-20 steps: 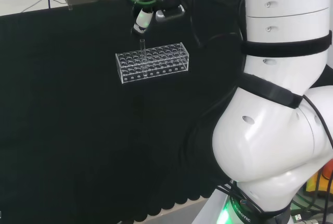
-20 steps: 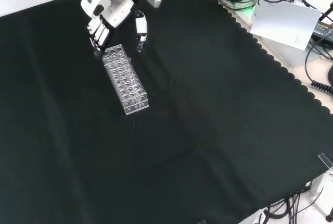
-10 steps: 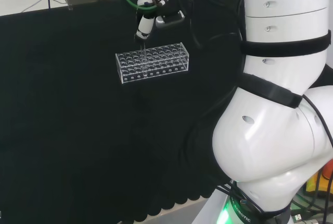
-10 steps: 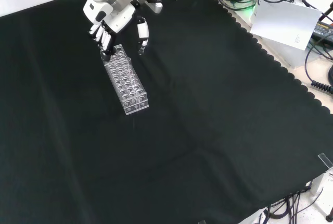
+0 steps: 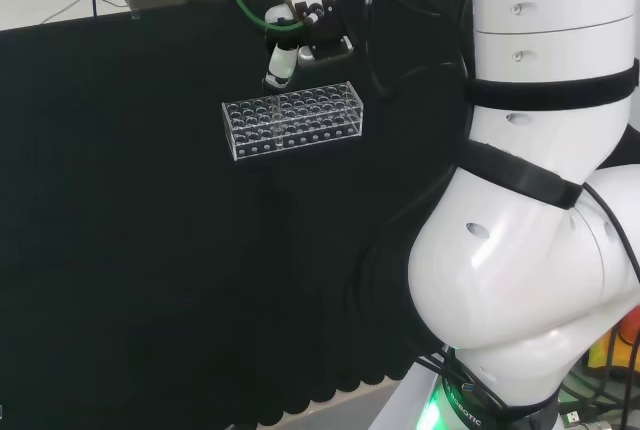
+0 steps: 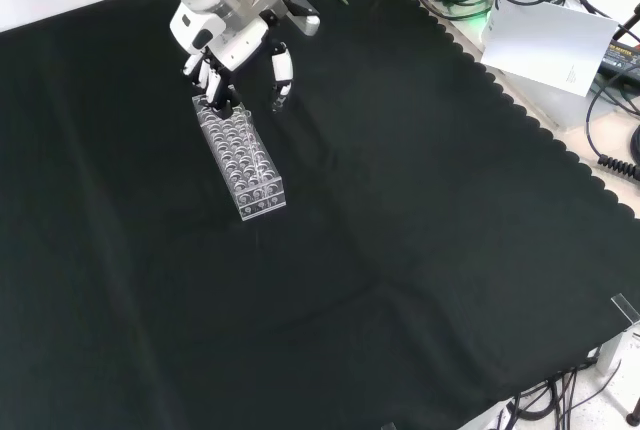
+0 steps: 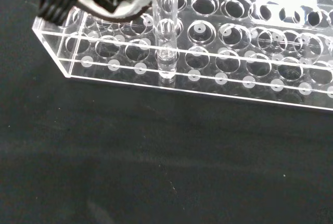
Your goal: Pick up the test tube.
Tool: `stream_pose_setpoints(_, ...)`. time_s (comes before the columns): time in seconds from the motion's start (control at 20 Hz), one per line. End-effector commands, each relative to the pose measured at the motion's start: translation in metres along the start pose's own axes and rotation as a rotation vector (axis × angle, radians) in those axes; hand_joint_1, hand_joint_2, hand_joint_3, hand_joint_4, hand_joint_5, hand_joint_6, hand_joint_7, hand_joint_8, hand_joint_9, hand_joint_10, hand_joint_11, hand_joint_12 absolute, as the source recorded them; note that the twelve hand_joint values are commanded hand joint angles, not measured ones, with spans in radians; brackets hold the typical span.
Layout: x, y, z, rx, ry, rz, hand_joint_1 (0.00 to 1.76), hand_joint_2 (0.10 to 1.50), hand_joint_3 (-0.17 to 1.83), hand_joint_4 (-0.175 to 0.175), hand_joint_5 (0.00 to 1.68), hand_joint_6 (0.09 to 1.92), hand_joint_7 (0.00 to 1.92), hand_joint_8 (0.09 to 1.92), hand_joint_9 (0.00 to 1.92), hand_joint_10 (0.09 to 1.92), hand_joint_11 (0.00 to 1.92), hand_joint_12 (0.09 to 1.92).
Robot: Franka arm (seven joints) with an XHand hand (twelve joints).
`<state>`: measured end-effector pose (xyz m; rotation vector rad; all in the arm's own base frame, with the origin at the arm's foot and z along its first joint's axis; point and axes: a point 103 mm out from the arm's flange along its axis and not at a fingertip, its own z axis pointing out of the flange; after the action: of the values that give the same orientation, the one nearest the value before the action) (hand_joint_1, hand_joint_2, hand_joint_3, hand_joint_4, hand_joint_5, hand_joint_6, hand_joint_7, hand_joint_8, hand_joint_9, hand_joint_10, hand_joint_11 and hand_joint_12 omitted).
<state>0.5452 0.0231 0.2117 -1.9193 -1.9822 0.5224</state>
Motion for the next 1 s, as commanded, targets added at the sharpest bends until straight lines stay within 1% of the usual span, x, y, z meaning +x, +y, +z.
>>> stream_pose_setpoints(0.05, 0.006, 0.009, 0.005, -0.004, -0.011, -0.001, 1.00, 0.56, 0.61, -0.123, 0.59, 0.90, 0.88, 0.91, 0.63, 0.82, 0.19, 1.49)
stream_pose_setpoints(0.2, 0.009, 0.015, 0.008, -0.007, -0.018, -0.007, 1.01, 0.56, 0.62, -0.127, 0.61, 0.91, 0.89, 0.91, 0.65, 0.81, 0.21, 1.49)
stream_pose_setpoints(0.35, 0.009, 0.015, 0.007, -0.014, -0.032, -0.016, 1.01, 0.55, 0.63, -0.130, 0.63, 0.91, 0.92, 0.90, 0.67, 0.79, 0.23, 1.47)
stream_pose_setpoints(0.5, 0.011, 0.019, 0.008, -0.018, -0.049, -0.012, 1.03, 0.55, 0.65, -0.135, 0.68, 0.91, 0.99, 0.88, 0.72, 0.77, 0.27, 1.46)
stream_pose_setpoints(0.65, 0.014, 0.024, 0.010, -0.038, -0.063, -0.010, 1.05, 0.54, 0.66, -0.145, 0.75, 0.88, 1.09, 0.85, 0.78, 0.73, 0.31, 1.44)
stream_pose_setpoints(0.75, 0.016, 0.026, 0.011, -0.050, -0.065, -0.009, 1.06, 0.55, 0.66, -0.155, 0.82, 0.86, 1.17, 0.83, 0.83, 0.71, 0.34, 1.43)
stream_pose_setpoints(1.0, 0.017, 0.031, 0.013, -0.078, -0.073, -0.015, 1.10, 0.55, 0.68, -0.172, 0.93, 0.80, 1.28, 0.77, 0.94, 0.66, 0.42, 1.39)
